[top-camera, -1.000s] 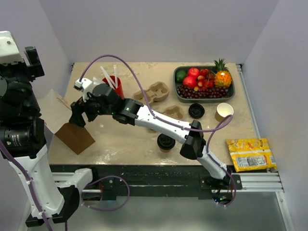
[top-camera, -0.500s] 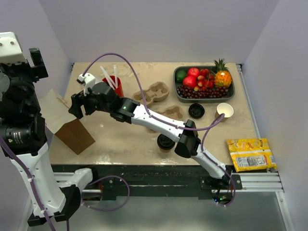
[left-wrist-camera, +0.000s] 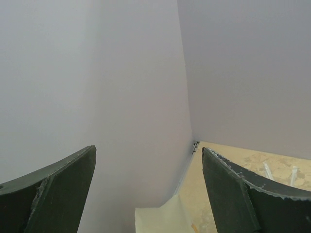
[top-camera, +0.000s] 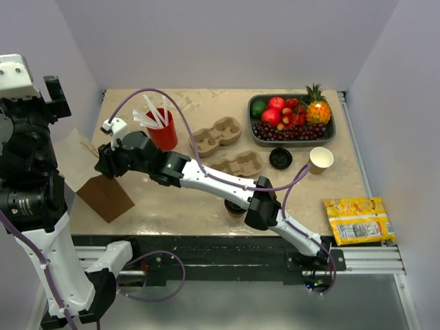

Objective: Pack the takeout coffee

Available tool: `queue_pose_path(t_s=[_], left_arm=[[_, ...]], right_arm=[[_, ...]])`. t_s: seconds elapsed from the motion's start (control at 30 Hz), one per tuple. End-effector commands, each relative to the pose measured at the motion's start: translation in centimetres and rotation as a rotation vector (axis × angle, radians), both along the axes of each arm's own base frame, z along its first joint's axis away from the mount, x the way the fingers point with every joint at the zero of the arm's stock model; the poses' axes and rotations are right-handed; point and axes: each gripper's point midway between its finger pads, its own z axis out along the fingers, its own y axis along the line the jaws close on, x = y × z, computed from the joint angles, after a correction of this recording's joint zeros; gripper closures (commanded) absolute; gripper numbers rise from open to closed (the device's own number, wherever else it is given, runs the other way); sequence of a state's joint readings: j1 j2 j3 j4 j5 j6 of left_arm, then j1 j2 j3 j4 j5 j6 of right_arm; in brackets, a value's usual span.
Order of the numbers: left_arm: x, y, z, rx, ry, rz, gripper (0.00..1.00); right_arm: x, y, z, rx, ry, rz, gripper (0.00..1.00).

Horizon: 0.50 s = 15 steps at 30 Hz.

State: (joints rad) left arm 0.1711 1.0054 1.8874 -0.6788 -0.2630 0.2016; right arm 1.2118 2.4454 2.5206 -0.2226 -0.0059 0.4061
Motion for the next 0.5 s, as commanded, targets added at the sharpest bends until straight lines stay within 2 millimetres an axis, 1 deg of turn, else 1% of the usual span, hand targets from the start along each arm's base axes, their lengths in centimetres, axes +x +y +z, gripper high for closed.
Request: queue_pose_path(t_s=[0.0, 0.03, 0.07, 0.13, 0.17, 0.2, 0.23, 0.27, 0.3, 0.37, 0.4, 0.43, 0.47], left_arm=[[-0.9, -0.2, 0.4, -0.011, -0.032, -0.007, 0.07], [-1.0, -0.3, 0.4, -0.011, -0.032, -0.007, 0.07], [-1.1, -0.3, 0.3, -0.011, -0.03, -0.007, 0.07], [-1.3, -0.4, 0.3, -0.017, -0.036, -0.013, 0.07], [-1.4, -0.5, 0.3, -0.016, -0.036, -0.016, 0.07], [-1.5, -0.6, 0.4, -0.02, -0.043, -0.022, 0.07], [-1.4, -0.7, 0.3, -0.019, -0.041, -0.026, 0.07], [-1.4, -0.7, 0.3, -0.023, -0.043, -0.029, 0.07], [-1.5, -0.9, 0.4, -0.028, -0.05, -0.04, 0.07], [-1.5, -1.2, 0.4, -0.031, -0.057, -0.057, 0.07], [-1.5, -1.4, 0.6, -0.031, -0.064, -0.07, 0.07], [-1.5, -1.6, 0.7, -0.032, -0.068, -0.078, 0.07], [-1.4, -1.7, 0.7, -0.03, -0.069, -0.084, 0.07]], right_arm=[[1.3, -0.6, 3.9, 0.065, -0.074, -0.057, 0.6], [1.3, -0.8, 4.0, 0.063, -0.079, -0.061, 0.62], [1.3, -0.8, 3.9, 0.054, -0.083, -0.063, 0.66], [1.6, -1.1, 3.7, 0.04, -0.097, -0.073, 0.71], [1.6, -1.2, 3.6, 0.03, -0.1, -0.077, 0.76], [1.7, -1.5, 4.3, 0.032, -0.115, -0.078, 0.8], [1.6, -1.6, 4.4, 0.028, -0.126, -0.075, 0.83], [1.6, -1.8, 4.8, 0.028, -0.14, -0.072, 0.89], [1.6, -2.2, 5.9, 0.031, -0.173, -0.069, 0.92], [1.5, -2.7, 7.0, 0.033, -0.217, -0.063, 1.0], [1.5, -3.1, 7.2, 0.017, -0.253, -0.059, 1.0], [1.3, -3.8, 8.9, 0.032, -0.281, -0.058, 1.0], [1.1, -4.1, 9.6, 0.035, -0.302, -0.045, 1.0]])
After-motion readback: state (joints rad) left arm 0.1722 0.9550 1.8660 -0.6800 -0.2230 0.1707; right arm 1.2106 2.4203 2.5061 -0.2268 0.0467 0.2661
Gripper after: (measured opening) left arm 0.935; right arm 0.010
